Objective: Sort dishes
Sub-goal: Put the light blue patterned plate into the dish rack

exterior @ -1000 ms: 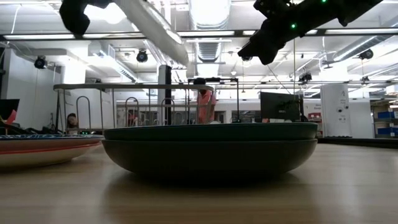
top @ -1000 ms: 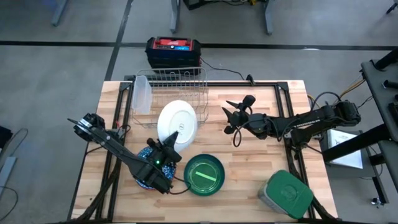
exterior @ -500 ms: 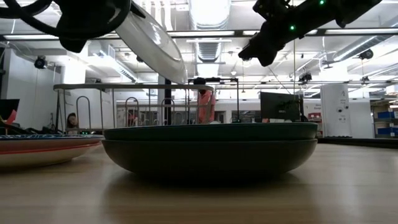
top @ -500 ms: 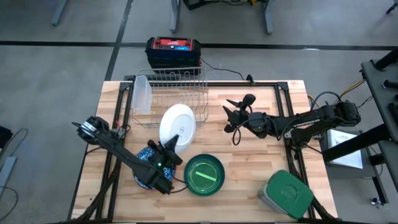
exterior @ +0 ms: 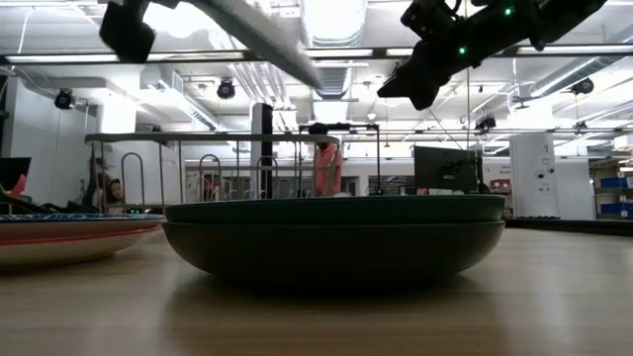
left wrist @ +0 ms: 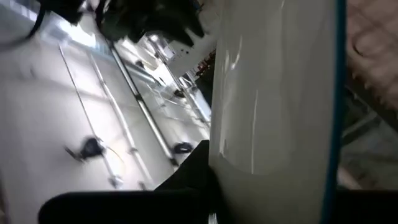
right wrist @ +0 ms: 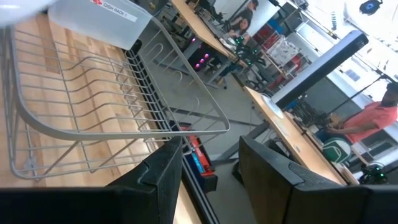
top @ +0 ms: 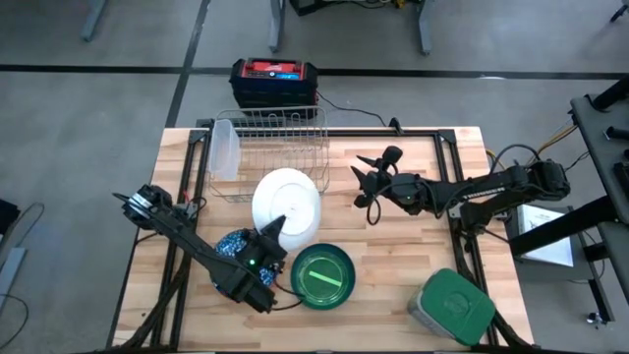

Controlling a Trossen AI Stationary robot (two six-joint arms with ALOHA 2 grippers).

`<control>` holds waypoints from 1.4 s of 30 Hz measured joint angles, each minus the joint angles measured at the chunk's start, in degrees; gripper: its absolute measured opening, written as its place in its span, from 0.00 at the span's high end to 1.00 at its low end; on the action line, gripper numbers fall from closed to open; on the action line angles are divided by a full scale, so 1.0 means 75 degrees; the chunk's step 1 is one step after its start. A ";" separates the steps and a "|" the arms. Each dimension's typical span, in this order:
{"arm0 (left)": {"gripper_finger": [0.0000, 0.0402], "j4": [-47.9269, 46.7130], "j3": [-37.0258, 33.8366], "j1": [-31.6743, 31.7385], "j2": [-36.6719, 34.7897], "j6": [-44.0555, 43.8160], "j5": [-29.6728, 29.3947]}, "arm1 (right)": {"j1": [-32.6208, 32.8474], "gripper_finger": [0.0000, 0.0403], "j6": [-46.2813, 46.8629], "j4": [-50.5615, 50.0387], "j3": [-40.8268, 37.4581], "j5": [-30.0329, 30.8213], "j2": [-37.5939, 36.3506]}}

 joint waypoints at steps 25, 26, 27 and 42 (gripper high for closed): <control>0.94 -0.1666 0.1246 0.4833 -0.3490 -1.0771 0.3887 | -0.0073 0.64 0.0992 -0.0263 -0.0016 -0.0213 0.0000; 0.94 -0.1675 0.1171 0.4945 -0.3550 -1.0790 0.4221 | -0.0073 0.64 0.1071 -0.0352 -0.0016 -0.0238 0.0000; 0.94 -0.1684 0.1095 0.5022 -0.3585 -1.0799 0.4397 | -0.0073 0.65 0.1130 -0.0410 -0.0016 -0.0268 0.0000; 0.94 -0.1657 0.0589 0.5401 -0.3323 -1.1244 0.4896 | -0.0073 0.64 0.1270 -0.0565 -0.0036 -0.0270 0.0000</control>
